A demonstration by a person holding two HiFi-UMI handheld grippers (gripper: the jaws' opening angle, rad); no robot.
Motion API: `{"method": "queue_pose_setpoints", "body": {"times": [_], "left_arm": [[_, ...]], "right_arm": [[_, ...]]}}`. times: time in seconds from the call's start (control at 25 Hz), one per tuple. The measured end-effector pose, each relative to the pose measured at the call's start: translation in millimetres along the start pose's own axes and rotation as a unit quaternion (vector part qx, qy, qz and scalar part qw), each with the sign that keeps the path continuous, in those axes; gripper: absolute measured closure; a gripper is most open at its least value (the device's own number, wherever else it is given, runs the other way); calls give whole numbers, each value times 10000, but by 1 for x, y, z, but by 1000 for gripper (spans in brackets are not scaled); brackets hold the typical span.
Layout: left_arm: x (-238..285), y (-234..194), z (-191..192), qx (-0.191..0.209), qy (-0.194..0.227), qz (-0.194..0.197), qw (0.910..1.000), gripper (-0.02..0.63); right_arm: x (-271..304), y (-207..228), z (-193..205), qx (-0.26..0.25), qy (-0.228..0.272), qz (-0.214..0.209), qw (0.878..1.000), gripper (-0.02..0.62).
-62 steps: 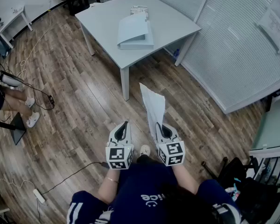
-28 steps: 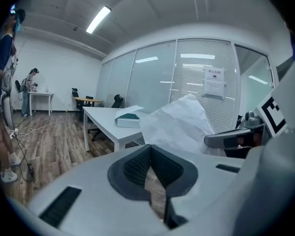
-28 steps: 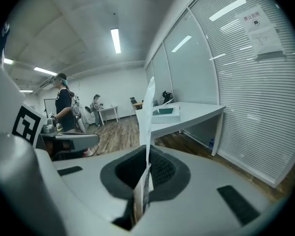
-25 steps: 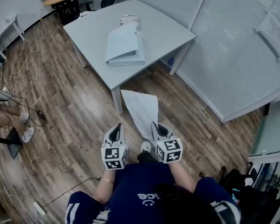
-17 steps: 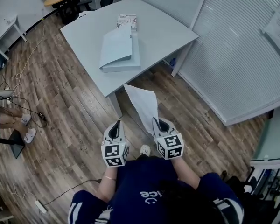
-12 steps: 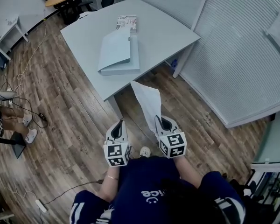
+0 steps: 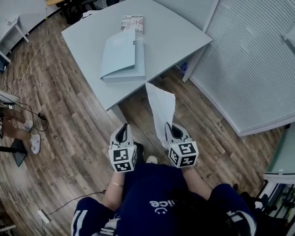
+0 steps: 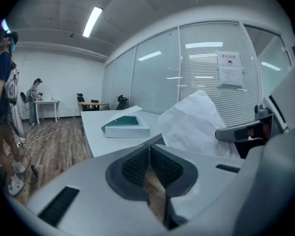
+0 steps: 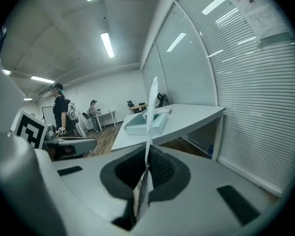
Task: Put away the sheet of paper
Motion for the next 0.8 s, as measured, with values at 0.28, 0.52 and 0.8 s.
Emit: {"method": "queue_pose_setpoints", "body": {"times": [0.28, 0.52, 0.8], "left_arm": [[49, -23, -9, 94, -62, 169, 9998, 601], [100, -51, -29, 301, -211, 182, 9992, 601], [165, -94, -42, 637, -612, 410, 9952, 600]], "right_arm": [[32, 19, -10, 175, 19, 317, 9993, 588], [72, 33, -27, 133, -27, 627, 9979, 588], [124, 36, -45, 167, -20, 959, 9952, 588]]}}
Point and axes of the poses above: the fingertips, and each gripper's own axes: x forward along the fingers, y to its right, z out of its underside, the point moved 9 cm from there along -x, backward along the fingers, and after that the axes turned 6 degrees about y, right-handed, at the moved point
